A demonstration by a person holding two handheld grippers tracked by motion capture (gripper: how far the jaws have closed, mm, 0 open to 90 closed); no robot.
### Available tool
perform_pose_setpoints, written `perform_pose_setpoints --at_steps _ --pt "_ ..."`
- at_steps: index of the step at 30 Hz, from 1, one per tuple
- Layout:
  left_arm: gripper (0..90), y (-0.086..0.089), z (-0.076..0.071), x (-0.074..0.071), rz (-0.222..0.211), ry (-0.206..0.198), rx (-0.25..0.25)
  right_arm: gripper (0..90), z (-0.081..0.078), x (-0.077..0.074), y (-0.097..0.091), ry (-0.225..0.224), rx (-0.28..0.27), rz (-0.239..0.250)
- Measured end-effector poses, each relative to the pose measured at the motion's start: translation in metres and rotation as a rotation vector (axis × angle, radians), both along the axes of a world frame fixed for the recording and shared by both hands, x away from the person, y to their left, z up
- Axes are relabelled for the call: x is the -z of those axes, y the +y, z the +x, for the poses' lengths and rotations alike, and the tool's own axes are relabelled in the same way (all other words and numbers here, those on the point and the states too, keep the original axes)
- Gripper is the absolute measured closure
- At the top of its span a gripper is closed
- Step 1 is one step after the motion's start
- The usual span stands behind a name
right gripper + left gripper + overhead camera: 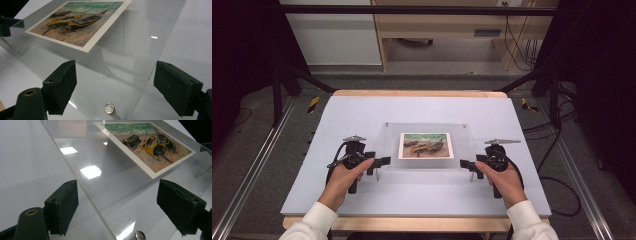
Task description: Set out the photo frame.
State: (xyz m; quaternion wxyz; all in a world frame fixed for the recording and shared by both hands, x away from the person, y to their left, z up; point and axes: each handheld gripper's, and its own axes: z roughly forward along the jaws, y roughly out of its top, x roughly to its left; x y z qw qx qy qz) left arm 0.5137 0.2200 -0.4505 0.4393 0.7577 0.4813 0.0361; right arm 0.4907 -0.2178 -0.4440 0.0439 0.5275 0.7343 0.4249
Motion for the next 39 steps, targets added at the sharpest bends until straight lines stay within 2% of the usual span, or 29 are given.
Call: perform_pose_setpoints --at_steps 4,14,21,30,35,39 --pt "17.2 -0.0001 0.0006 0.0015 -0.024 0.023 0.01 18.5 0.001 0.001 -0.0005 0.005 0.0 0.008" --pt "17.3 -0.0002 0.0016 0.0018 -0.024 0.021 0.01 17.7 0.0013 0.0017 -0.0015 0.016 -0.004 0.019" --pt "17.2 0.0001 0.002 0.0015 -0.022 0.023 0.015 16.8 0.0017 0.0037 -0.0028 0.045 -0.022 0.056" --pt "17.4 0.0009 0.0031 0.0016 -0.021 0.023 0.024 17.4 0.0016 0.0036 -0.0018 0.041 -0.014 0.05" --pt "18.1 -0.0011 0.003 0.0002 -0.007 0.021 0.007 20.6 0.0005 0.0027 -0.0018 0.037 0.007 0.044" --pt "18.8 -0.0025 0.0039 -0.0011 0.006 0.019 -0.003 23.5 -0.0001 0.002 -0.0016 0.014 0.023 0.043"
